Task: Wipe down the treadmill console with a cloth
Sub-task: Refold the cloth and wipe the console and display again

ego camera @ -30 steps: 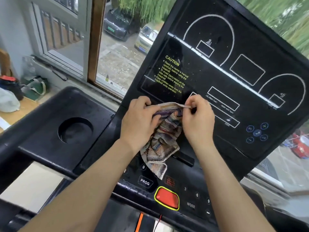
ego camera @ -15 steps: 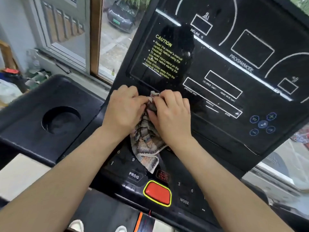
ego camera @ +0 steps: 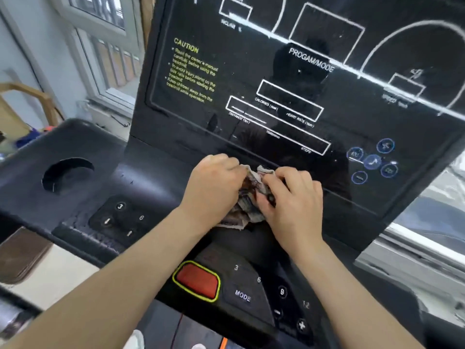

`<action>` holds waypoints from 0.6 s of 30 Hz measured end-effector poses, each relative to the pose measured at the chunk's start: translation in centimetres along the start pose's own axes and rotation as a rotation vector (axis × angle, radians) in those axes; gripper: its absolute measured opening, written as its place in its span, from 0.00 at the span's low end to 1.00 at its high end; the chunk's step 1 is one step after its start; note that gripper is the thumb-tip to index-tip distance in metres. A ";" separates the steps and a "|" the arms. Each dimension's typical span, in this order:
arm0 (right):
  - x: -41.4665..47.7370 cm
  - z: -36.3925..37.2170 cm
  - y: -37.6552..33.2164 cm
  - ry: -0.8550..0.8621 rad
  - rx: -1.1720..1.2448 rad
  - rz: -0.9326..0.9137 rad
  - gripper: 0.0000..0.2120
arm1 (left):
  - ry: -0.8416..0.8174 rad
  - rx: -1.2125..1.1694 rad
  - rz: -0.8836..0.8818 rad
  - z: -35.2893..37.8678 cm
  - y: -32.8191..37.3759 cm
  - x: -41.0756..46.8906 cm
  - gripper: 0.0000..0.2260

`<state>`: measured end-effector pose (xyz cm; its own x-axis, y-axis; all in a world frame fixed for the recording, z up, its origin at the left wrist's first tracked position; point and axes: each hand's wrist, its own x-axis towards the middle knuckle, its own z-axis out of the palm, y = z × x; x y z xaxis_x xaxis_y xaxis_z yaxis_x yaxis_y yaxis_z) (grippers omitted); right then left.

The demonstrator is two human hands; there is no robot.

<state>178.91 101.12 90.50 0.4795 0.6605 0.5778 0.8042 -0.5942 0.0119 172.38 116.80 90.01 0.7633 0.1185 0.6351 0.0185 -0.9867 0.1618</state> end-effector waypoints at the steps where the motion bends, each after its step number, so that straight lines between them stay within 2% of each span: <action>1: -0.5 -0.4 0.5 0.003 0.008 0.016 0.13 | 0.006 -0.004 0.007 0.3 0.8 0.1 0.10; 4: -2.2 -1.5 2.2 0.004 0.015 0.060 0.14 | 0.012 -0.039 0.047 1.1 3.7 0.4 0.12; 9: -5.3 -3.1 5.0 0.034 0.015 0.175 0.14 | -0.023 -0.101 0.102 2.6 9.3 0.9 0.08; 15: -6.3 -4.7 5.8 -0.061 0.143 0.349 0.09 | -0.256 -0.085 0.072 1.8 12.2 1.9 0.10; 18: -5.0 -6.2 5.9 -0.050 0.235 0.424 0.08 | -0.254 -0.173 -0.041 0.8 12.3 2.1 0.05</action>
<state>179.08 91.42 92.76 0.7937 0.4069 0.4522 0.5890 -0.7000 -0.4039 174.70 104.79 92.69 0.9016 0.1041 0.4198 -0.0413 -0.9455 0.3231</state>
